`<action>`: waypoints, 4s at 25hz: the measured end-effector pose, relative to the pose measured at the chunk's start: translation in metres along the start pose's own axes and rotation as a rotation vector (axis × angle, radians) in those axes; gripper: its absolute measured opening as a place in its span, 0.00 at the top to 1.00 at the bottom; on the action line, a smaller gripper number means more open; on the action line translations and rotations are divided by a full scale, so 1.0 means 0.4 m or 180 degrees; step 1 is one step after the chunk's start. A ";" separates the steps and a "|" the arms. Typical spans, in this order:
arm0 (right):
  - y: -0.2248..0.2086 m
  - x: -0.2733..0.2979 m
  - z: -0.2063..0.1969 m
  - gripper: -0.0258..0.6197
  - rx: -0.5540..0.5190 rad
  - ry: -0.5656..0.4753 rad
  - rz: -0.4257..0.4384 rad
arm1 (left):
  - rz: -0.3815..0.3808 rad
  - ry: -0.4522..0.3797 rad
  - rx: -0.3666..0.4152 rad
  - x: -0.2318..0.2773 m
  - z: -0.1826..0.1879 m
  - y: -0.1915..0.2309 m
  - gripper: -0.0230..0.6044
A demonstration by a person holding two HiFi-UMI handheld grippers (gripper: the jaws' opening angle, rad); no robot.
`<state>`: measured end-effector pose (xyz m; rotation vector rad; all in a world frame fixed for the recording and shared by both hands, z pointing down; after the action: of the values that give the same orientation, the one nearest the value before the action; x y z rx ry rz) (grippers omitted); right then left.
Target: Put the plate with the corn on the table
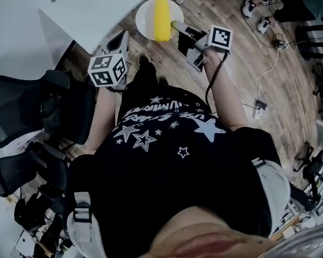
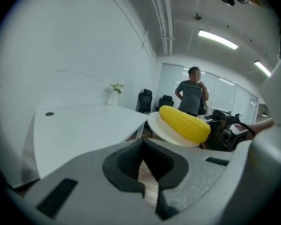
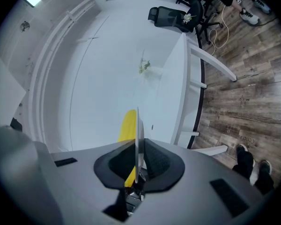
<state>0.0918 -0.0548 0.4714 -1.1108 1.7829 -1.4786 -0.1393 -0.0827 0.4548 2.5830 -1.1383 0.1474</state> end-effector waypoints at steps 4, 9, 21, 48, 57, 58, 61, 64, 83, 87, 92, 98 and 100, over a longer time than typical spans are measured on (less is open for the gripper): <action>-0.003 0.010 0.013 0.91 0.0026 -0.0009 -0.0009 | -0.0045 -0.0003 -0.0010 0.029 0.007 0.005 0.96; -0.056 0.089 0.127 0.91 0.0046 -0.0067 -0.0127 | -0.0106 0.0069 -0.0072 0.178 0.016 0.054 0.96; 0.043 -0.013 -0.011 0.91 0.0003 -0.0075 -0.0083 | -0.0214 0.0075 -0.0067 0.007 0.027 -0.012 0.96; 0.071 0.004 0.016 0.91 -0.0094 -0.0068 -0.0016 | -0.0173 -0.0021 -0.0103 -0.039 0.026 -0.004 0.96; -0.008 0.078 0.261 0.91 -0.0105 0.0235 0.0046 | 0.0111 0.0024 -0.0156 0.178 0.068 -0.055 0.96; -0.020 0.090 0.295 0.91 -0.0077 0.0277 0.0033 | 0.0153 0.0041 -0.0165 0.213 0.077 -0.060 0.96; -0.047 0.123 0.368 0.91 -0.0040 0.0371 0.0027 | 0.0249 0.0054 -0.0183 0.290 0.094 -0.066 0.96; -0.071 0.147 0.417 0.91 -0.0033 0.0457 0.0034 | 0.0317 0.0091 -0.0195 0.339 0.095 -0.072 0.96; -0.247 0.278 0.657 0.91 -0.0038 0.0801 -0.0148 | 0.0683 0.0233 -0.0370 0.623 0.077 -0.062 0.96; -0.275 0.280 0.649 0.91 0.0004 0.0870 -0.0115 | 0.0746 0.0245 -0.0399 0.637 0.050 -0.077 0.96; -0.300 0.281 0.648 0.91 0.0021 0.0923 -0.0165 | 0.0785 0.0291 -0.0366 0.655 0.040 -0.095 0.96; -0.328 0.279 0.650 0.91 0.0029 0.0925 -0.0272 | 0.0810 0.0347 -0.0417 0.667 0.022 -0.098 0.96; -0.336 0.277 0.650 0.91 0.0051 0.0905 -0.0307 | 0.0807 0.0375 -0.0416 0.671 0.012 -0.096 0.96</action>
<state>0.2860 -0.2871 0.5509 -1.0321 1.9234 -1.7796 0.0707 -0.2483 0.4992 2.2782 -1.3782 0.2686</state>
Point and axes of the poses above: the fingertips, and each gripper's own axes: x forward along the fingers, y to its left, z out of its top, the point moved 5 cm from there along -x, backward along the fingers, and after that the axes turned 12 degrees about -y, right-handed, at the moved point
